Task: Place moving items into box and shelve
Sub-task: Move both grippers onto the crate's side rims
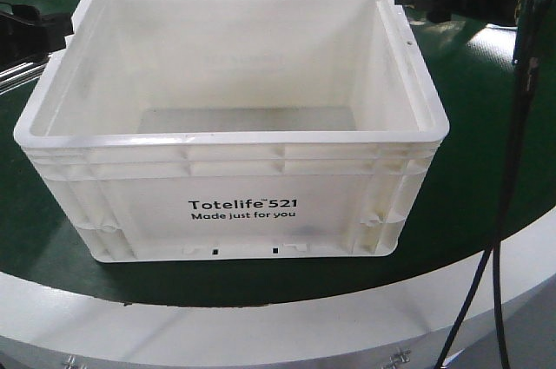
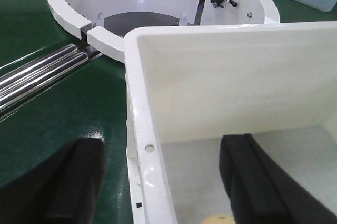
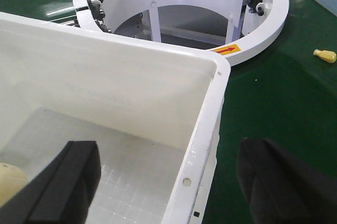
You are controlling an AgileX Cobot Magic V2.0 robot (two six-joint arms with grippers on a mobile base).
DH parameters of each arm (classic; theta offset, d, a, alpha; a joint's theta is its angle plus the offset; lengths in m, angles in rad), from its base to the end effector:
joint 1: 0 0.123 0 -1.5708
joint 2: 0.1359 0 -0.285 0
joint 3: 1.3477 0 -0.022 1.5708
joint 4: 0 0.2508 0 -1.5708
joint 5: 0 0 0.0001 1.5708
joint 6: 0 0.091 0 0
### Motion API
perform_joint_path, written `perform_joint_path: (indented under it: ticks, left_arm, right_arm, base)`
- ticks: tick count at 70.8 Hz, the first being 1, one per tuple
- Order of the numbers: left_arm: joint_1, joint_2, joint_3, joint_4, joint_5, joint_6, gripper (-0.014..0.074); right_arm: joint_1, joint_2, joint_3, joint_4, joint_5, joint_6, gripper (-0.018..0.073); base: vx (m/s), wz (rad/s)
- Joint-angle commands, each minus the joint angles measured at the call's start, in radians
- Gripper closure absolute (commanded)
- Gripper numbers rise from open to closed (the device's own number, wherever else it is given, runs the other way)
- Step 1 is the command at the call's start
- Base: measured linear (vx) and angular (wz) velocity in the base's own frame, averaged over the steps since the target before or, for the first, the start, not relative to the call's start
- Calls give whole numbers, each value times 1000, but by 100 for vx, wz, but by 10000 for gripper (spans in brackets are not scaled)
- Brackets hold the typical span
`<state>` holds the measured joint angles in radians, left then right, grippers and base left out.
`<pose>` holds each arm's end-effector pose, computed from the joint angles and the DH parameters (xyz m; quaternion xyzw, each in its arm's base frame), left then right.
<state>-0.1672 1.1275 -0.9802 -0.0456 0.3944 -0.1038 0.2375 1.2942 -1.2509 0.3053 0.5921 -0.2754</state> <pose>0.2434 -0.0427 0.3615 0.0137 0.8480 -0.0899 0.5221 0.2755 0.0824 0.3930 -0.1524 0.8512 0.1266 0.4861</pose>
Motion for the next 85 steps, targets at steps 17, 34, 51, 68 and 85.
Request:
perform_joint_path:
  ticks: [17,34,51,68,85]
  left_arm:
    - [4,139,-314,92,203,-43,41]
    - [4,209,-365,93,314,-69,41]
    - [4,224,-365,94,348,-69,41]
    - [4,224,-365,95,347,-68,41]
    - [4,224,-365,115,349,-67,41]
  right_arm:
    - [-5,109,-273,-91,139,139,19]
    - [-5,203,-357,-86,254,138,19]
    - [-4,270,-357,-58,339,138,19]
    - [-2,300,-357,-31,346,139,19]
    - [-2,347,-357,-30,353,148,19]
  base:
    - [0,0]
    - [0,0]
    - [0,0]
    - [0,0]
    - [0,0]
